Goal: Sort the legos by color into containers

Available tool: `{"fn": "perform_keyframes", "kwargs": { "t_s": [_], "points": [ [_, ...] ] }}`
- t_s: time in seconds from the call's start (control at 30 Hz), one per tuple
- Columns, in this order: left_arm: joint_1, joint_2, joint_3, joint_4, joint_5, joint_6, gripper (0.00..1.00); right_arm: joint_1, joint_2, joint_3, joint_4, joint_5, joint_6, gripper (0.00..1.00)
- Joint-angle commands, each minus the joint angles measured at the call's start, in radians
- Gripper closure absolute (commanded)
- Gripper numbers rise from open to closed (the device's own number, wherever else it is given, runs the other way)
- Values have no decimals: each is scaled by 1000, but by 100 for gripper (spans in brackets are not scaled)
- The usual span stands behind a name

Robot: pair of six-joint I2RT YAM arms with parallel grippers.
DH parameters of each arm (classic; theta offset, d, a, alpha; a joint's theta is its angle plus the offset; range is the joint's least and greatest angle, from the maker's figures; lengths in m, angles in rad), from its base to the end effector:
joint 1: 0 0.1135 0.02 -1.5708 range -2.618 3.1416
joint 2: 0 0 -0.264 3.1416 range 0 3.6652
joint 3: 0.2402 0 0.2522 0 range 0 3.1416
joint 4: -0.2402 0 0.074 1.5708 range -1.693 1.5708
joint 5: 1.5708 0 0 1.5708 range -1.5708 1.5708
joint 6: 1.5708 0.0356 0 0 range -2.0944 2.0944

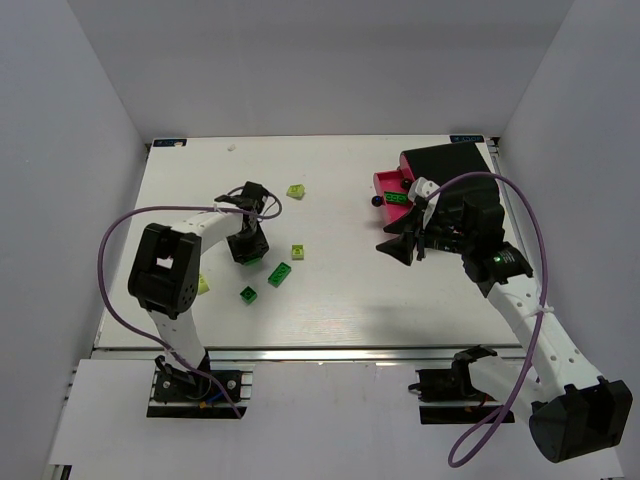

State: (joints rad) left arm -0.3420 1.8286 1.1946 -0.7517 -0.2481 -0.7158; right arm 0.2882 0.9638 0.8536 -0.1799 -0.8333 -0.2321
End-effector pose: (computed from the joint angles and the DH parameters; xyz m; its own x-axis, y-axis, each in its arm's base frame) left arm 0.3234 -0.1059 0.1653 -0.8841 -0.3605 -0.2973 -0.3945 0.9169 0.0613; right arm 0.1970 0.0859 0.3350 -0.0665 -0.1810 -0.9812 -0.9108 0.4125 -0.0144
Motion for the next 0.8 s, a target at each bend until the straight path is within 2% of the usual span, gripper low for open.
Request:
{"fn": "perform_keyframes", "kwargs": {
  "t_s": [0.0, 0.03, 0.07, 0.2, 0.23, 0.33, 0.37, 0.4, 0.47, 0.5, 0.57, 0.67, 0.77],
  "points": [
    [5, -17, 36, 23, 23, 36, 54, -7, 3, -8, 34, 2, -9, 43],
    [5, -23, 40, 23, 26, 53, 60, -7, 3, -10, 34, 0, -9, 43],
    [5, -41, 45, 26, 27, 64, 72, -7, 3, -10, 34, 0, -12, 43],
    [-25, -124, 57, 96, 116, 171, 88, -9, 3, -8, 34, 16, -19, 43],
    [-25, -147, 48, 133, 245, 220, 89, -8, 1, -8, 34, 26, -21, 43],
    [-67, -219, 34, 296, 499, 265, 90, -6, -8, -10, 48, 143, -6, 46],
    [-80, -221, 66, 345, 545, 265, 90, -14, -11, -13, 69, 184, 7, 47],
    [-113, -197, 95, 360, 585, 266, 91, -18, -19, -17, 83, 269, 32, 57],
    [-156, -149, 163, 380, 663, 273, 92, -29, -27, -25, 117, 341, 57, 71],
    [-199, -122, 243, 380, 673, 282, 92, -32, -37, -28, 125, 399, 83, 86],
    [-239, -27, 334, 364, 672, 297, 92, -50, -48, -33, 154, 450, 112, 97],
    [-288, 104, 528, 315, 624, 302, 92, -78, -89, -47, 199, 561, 151, 100],
    [-314, 223, 718, 290, 587, 299, 91, -99, -123, -60, 218, 589, 163, 100]
  ]
}}
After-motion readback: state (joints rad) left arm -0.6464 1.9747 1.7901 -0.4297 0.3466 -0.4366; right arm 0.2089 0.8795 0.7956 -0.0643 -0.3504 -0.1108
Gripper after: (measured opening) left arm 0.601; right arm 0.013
